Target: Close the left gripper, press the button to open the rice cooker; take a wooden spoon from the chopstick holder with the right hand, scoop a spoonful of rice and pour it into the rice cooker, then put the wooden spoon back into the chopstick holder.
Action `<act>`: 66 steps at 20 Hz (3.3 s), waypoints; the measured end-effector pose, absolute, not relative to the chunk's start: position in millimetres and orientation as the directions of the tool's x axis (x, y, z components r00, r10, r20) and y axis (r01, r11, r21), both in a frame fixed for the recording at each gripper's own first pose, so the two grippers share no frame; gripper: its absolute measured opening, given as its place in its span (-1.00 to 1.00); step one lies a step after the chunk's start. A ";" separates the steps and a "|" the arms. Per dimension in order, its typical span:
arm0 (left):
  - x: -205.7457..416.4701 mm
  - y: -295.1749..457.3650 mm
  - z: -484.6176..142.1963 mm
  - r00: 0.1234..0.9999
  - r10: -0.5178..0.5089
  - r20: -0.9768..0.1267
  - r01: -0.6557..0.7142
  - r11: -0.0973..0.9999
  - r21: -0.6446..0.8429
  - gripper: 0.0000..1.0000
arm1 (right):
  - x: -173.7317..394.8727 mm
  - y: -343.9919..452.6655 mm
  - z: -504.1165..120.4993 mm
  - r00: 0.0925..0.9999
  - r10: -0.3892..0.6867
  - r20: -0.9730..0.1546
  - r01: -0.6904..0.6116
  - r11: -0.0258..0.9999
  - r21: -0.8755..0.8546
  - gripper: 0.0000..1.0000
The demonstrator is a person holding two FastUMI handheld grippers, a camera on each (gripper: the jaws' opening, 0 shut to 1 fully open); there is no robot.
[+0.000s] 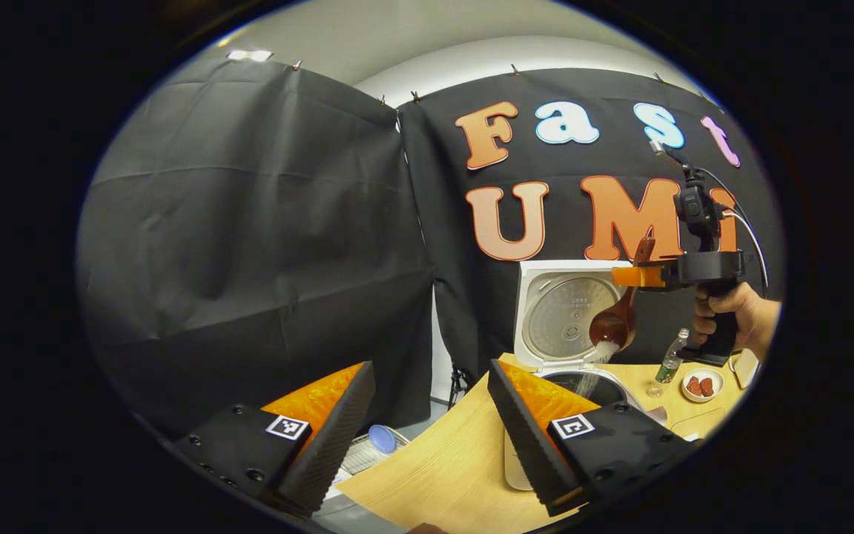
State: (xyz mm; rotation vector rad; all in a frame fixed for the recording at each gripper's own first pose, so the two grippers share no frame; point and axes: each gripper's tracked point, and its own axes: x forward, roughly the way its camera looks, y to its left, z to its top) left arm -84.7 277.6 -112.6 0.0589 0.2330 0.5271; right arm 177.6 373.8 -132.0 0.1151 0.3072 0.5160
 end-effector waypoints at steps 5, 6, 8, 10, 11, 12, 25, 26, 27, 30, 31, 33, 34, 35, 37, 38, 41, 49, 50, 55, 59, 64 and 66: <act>-91.4 273.3 -109.7 0.837 0.508 -0.204 -0.493 0.861 0.123 1.00 | 163.3 382.6 -115.1 0.806 0.551 -0.217 -0.549 0.832 0.079 -0.75; -91.7 272.2 -110.1 0.837 0.508 -0.203 -0.493 0.861 0.124 1.00 | 164.0 380.4 -110.7 0.808 0.552 -0.205 -0.546 0.833 0.088 -0.75; -92.9 268.6 -110.3 0.839 0.504 -0.204 -0.489 0.863 0.124 1.00 | 166.7 367.9 -106.4 0.820 0.535 -0.203 -0.517 0.845 0.136 -0.75; -95.0 264.6 -109.9 0.841 0.500 -0.204 -0.485 0.866 0.122 1.00 | 169.2 351.8 -106.1 0.820 0.531 -0.216 -0.483 0.843 0.238 -0.75; -95.5 261.6 -109.3 0.843 0.497 -0.206 -0.482 0.868 0.121 1.00 | 169.7 343.8 -106.2 0.818 0.529 -0.226 -0.457 0.836 0.304 -0.75; -96.5 257.6 -109.8 0.845 0.493 -0.208 -0.478 0.870 0.120 1.00 | 169.4 334.7 -109.0 0.814 0.529 -0.242 -0.423 0.824 0.376 -0.75; -65.2 171.8 -106.0 0.893 0.384 -0.233 -0.373 0.923 0.094 1.00 | 94.4 110.8 -152.2 0.851 0.318 -0.417 -0.001 0.797 0.604 -0.75; -61.4 163.5 -106.8 0.896 0.374 -0.238 -0.364 0.927 0.087 1.00 | 85.1 92.8 -157.2 0.852 0.296 -0.431 0.027 0.798 0.603 -0.75; -58.3 154.5 -108.4 0.899 0.362 -0.245 -0.354 0.932 0.077 1.00 | 76.3 73.7 -163.1 0.853 0.271 -0.446 0.061 0.797 0.601 -0.75; -46.0 122.3 -110.7 0.913 0.311 -0.263 -0.308 0.950 0.054 1.00 | 46.1 23.0 -177.8 0.851 0.203 -0.485 0.155 0.784 0.601 -0.75; -43.0 112.0 -115.3 0.916 0.292 -0.274 -0.291 0.956 0.045 1.00 | 36.7 6.8 -184.5 0.850 0.179 -0.496 0.185 0.779 0.599 -0.75; -38.6 94.1 -120.1 0.919 0.264 -0.292 -0.270 0.963 0.022 1.00 | 18.0 -24.6 -195.6 0.847 0.132 -0.515 0.237 0.773 0.588 -0.75; -35.3 86.1 -122.0 0.920 0.254 -0.298 -0.262 0.965 0.014 1.00 | 8.7 -38.3 -201.2 0.843 0.108 -0.527 0.263 0.772 0.579 -0.75; -33.2 78.0 -123.0 0.922 0.245 -0.301 -0.255 0.967 0.009 1.00 | -1.4 -53.4 -206.8 0.840 0.085 -0.537 0.287 0.770 0.570 -0.75; -25.2 61.3 -126.8 0.924 0.226 -0.310 -0.238 0.971 -0.001 1.00 | -18.4 -78.0 -218.2 0.835 0.042 -0.548 0.318 0.776 0.544 -0.75; -21.4 52.6 -128.4 0.924 0.212 -0.317 -0.226 0.974 -0.010 1.00 | -27.5 -88.6 -227.3 0.829 0.020 -0.558 0.332 0.786 0.521 -0.75; -12.3 34.4 -125.2 0.928 0.193 -0.320 -0.209 0.978 -0.016 1.00 | -47.4 -113.4 -249.3 0.813 -0.033 -0.581 0.365 0.807 0.465 -0.75; 16.1 32.1 -91.9 0.945 0.200 -0.257 -0.194 0.980 0.051 1.00 | -74.1 -135.2 -298.7 0.800 -0.071 -0.596 0.390 0.815 0.427 -0.75; 20.4 34.4 -88.5 0.947 0.202 -0.250 -0.193 0.979 0.058 1.00 | -75.8 -138.0 -307.9 0.791 -0.078 -0.607 0.401 0.816 0.416 -0.75; 41.6 48.7 -83.8 0.950 0.210 -0.233 -0.196 0.977 0.082 1.00 | -83.1 -135.2 -337.3 0.767 -0.076 -0.637 0.431 0.796 0.424 -0.72; 71.1 77.2 -70.8 0.948 0.217 -0.231 -0.210 0.976 0.058 1.00 | -89.3 -123.6 -367.2 0.717 -0.052 -0.695 0.452 0.794 0.406 -0.63; 134.1 116.6 -38.9 0.955 0.196 -0.224 -0.205 0.979 -0.018 1.00 | -94.0 -125.6 -366.9 0.673 -0.063 -0.737 0.502 0.770 0.393 -0.44; 167.6 131.0 -33.7 0.948 0.188 -0.257 -0.208 0.977 -0.052 1.00 | -98.2 -131.5 -358.4 0.664 -0.093 -0.742 0.513 0.778 0.363 -0.19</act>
